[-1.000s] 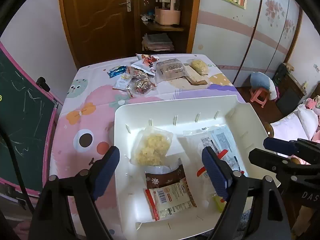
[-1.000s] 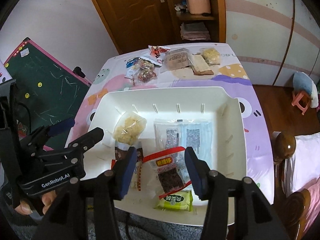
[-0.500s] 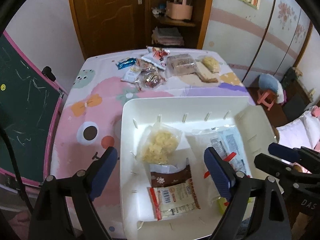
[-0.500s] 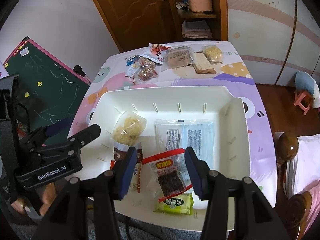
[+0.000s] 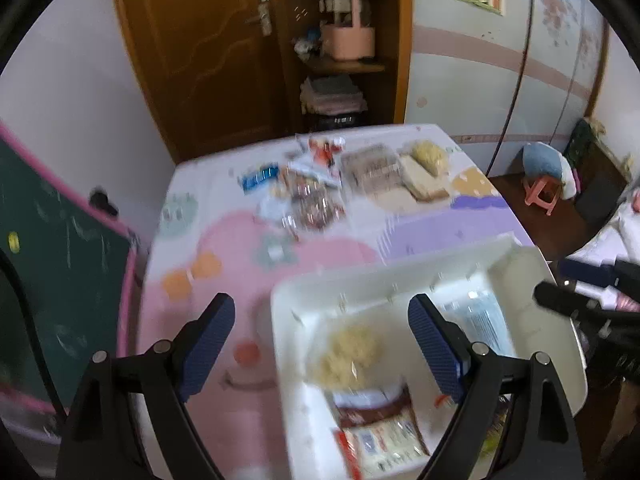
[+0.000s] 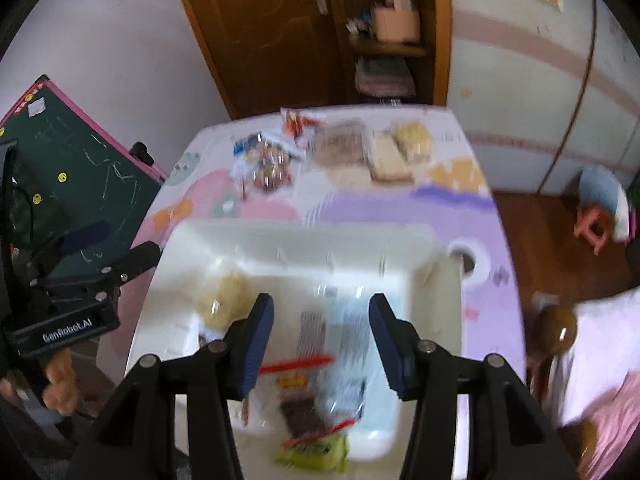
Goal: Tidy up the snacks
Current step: 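Move both grippers from the tray back over the remaining snack pile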
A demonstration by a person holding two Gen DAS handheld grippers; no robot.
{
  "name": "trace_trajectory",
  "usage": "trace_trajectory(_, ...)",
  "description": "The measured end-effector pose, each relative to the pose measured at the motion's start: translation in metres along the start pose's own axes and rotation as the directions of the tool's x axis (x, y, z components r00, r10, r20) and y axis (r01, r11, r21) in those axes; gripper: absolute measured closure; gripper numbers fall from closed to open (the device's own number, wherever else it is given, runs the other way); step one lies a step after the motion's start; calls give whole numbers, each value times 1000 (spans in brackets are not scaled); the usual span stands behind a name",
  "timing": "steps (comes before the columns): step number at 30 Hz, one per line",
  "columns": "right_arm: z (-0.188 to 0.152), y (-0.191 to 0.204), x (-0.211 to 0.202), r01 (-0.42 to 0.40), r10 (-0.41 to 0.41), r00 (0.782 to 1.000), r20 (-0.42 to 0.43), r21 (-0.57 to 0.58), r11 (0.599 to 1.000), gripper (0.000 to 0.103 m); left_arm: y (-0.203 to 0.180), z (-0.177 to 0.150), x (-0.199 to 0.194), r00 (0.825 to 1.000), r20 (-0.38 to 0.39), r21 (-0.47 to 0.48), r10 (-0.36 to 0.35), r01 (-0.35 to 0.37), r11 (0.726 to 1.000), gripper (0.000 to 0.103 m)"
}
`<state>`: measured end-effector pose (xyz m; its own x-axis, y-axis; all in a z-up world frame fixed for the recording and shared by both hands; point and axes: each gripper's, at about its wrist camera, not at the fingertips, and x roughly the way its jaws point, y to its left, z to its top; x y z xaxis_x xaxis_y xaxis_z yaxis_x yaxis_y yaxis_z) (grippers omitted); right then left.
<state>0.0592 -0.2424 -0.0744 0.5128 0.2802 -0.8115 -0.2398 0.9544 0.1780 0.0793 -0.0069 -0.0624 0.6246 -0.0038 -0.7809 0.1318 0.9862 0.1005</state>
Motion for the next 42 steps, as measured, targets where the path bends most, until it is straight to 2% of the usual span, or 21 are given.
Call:
trace_trajectory(4, 41, -12, -9, 40, -38, 997, 65, -31, 999, 44, 8, 39, 1, 999, 27, 53, 34, -36, 998, 14)
trace_trajectory(10, 105, -38, -18, 117, -108, 985, 131, -60, 991, 40, 16, 94, 14, 998, 21, 108, 57, -59, 992, 13)
trace_trajectory(14, 141, -64, -8, 126, -123, 984, 126, -16, 992, 36, 17, 122, 38, 997, -5, 136, 75, -74, 988, 13)
trace_trajectory(16, 154, -75, 3, 118, -117, 987, 110, 1, 993, 30, 17, 134, 58, 997, -47, 148, 66, -59, 987, 13)
trace_trajectory(20, 174, -90, 51, 100, -100, 994, 33, 7, 995, 30, 13, 143, 107, 988, -151, 182, 39, -11, 983, 13)
trace_trajectory(24, 175, -96, 115, 73, -70, 992, -104, 22, 997, 30, 9, 136, 163, 962, -270, 187, 24, 28, 982, 13)
trace_trajectory(29, 160, -107, 189, 56, -37, 969, -244, 69, 996, 30, 7, 121, 214, 930, -363, 208, 50, 29, 978, 13)
trace_trajectory(34, 149, -105, 231, -3, 38, 949, -312, 112, 994, 30, 11, 112, 249, 905, -421, 200, 67, 20, 980, 13)
trace_trajectory(42, 146, -93, 260, 21, 1, 933, -360, 57, 998, 30, 15, 109, 285, 878, -477, 157, 44, 36, 987, 13)
